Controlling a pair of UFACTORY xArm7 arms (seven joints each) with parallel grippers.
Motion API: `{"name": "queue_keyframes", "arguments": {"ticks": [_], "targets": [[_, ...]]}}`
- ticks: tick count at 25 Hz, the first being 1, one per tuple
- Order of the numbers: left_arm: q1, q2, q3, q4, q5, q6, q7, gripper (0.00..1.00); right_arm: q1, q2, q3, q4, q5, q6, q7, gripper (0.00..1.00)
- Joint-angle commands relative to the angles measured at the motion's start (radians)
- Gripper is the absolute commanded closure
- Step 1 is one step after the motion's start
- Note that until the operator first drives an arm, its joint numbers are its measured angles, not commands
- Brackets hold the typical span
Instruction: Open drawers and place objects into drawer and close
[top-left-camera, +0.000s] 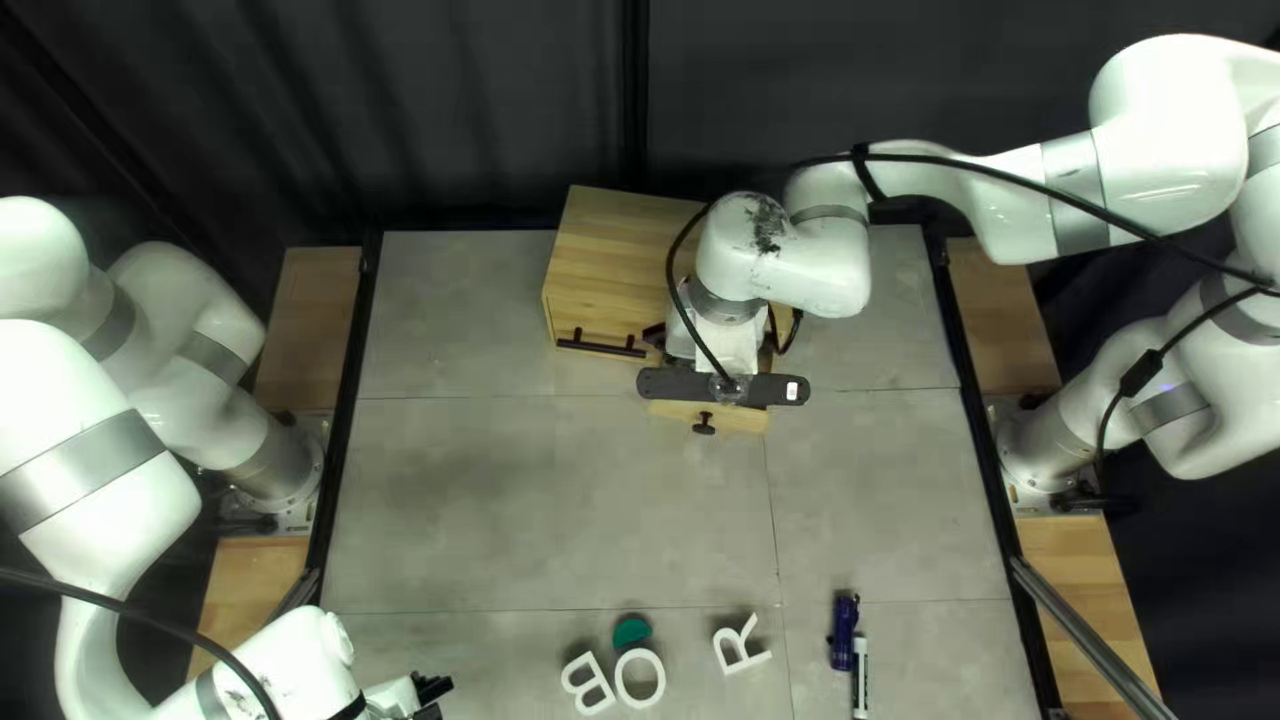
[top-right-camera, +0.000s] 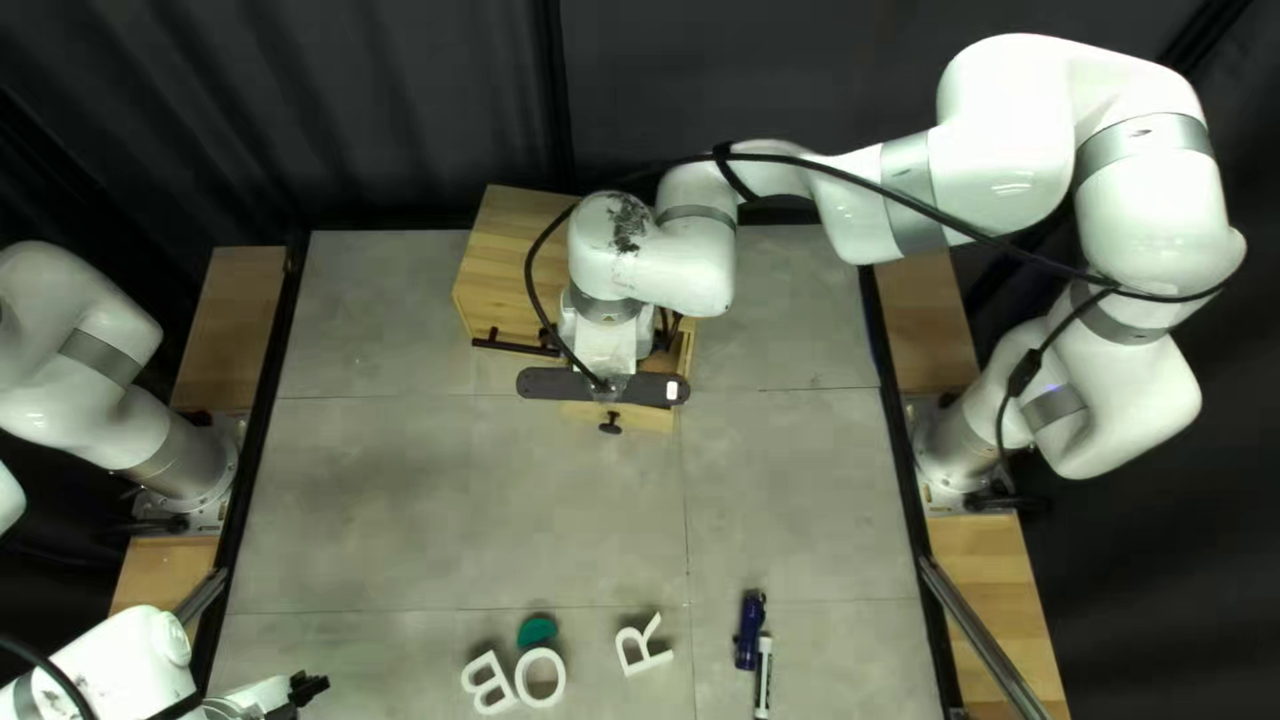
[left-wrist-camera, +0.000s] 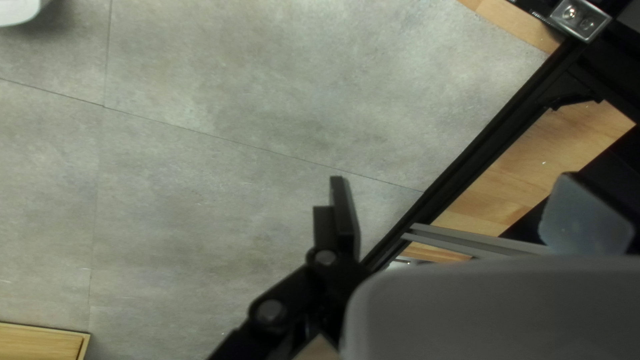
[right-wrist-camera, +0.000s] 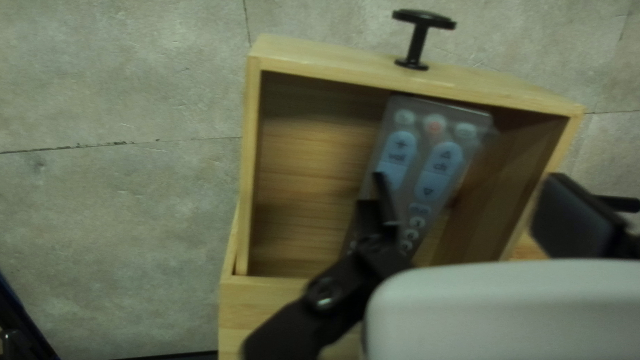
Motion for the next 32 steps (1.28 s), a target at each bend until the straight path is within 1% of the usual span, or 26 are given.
{"name": "queue_keyframes", "arguments": {"ticks": [1,6,11,12,13,14,15,16,17,21,22,24,26,28,32], "targets": [[0.000,0.000,0.000,0.000,0.000,0.000,0.000,0.00,0.015,-0.041,0.011,-0.012,-0.037,0.012,0.046,1.00],[0.000,0.000,0.000,0.000,0.000,0.000,0.000,0.00,0.048,-0.109,0.052,0.005,-0.085,0.101,0.141,1.00],[0.000,0.000,0.000,0.000,0.000,0.000,0.000,0.00,0.088,-0.174,0.109,-0.046,-0.106,0.152,0.259,1.00],[0.000,0.000,0.000,0.000,0.000,0.000,0.000,0.00,0.101,-0.190,0.128,-0.062,-0.103,0.164,0.303,1.00],[0.000,0.000,0.000,0.000,0.000,0.000,0.000,0.00,0.114,-0.196,0.146,-0.075,-0.097,0.168,0.347,0.89],[0.000,0.000,0.000,0.000,0.000,0.000,0.000,0.00,0.122,-0.196,0.157,-0.080,-0.091,0.171,0.377,0.30],[0.000,0.000,0.000,0.000,0.000,0.000,0.000,0.00,0.137,-0.185,0.176,-0.081,-0.077,0.178,0.439,0.18],[0.000,0.000,0.000,0.000,0.000,0.000,0.000,0.00,0.143,-0.177,0.184,-0.078,-0.069,0.182,0.469,0.03],[0.000,0.000,0.000,0.000,0.000,0.000,0.000,0.00,0.155,-0.158,0.198,-0.069,-0.051,0.192,0.535,0.00],[0.000,0.000,0.000,0.000,0.000,0.000,0.000,0.00,0.185,-0.121,0.238,-0.031,-0.013,0.236,0.736,0.00],[0.000,0.000,0.000,0.000,0.000,0.000,0.000,0.00,0.192,-0.120,0.249,-0.024,-0.002,0.245,0.810,0.00],[0.000,0.000,0.000,0.000,0.000,0.000,0.000,0.00,0.200,-0.118,0.261,-0.021,0.012,0.243,0.894,0.00],[0.000,0.000,0.000,0.000,0.000,0.000,0.000,0.00,0.210,-0.115,0.272,-0.029,0.031,0.217,0.974,0.00],[0.000,0.000,0.000,0.000,0.000,0.000,0.000,0.00,0.224,-0.101,0.285,-0.048,0.058,0.154,1.044,0.00],[0.000,0.000,0.000,0.000,0.000,0.000,0.000,0.00,0.240,-0.072,0.300,-0.079,0.090,0.037,1.129,0.00]]}}
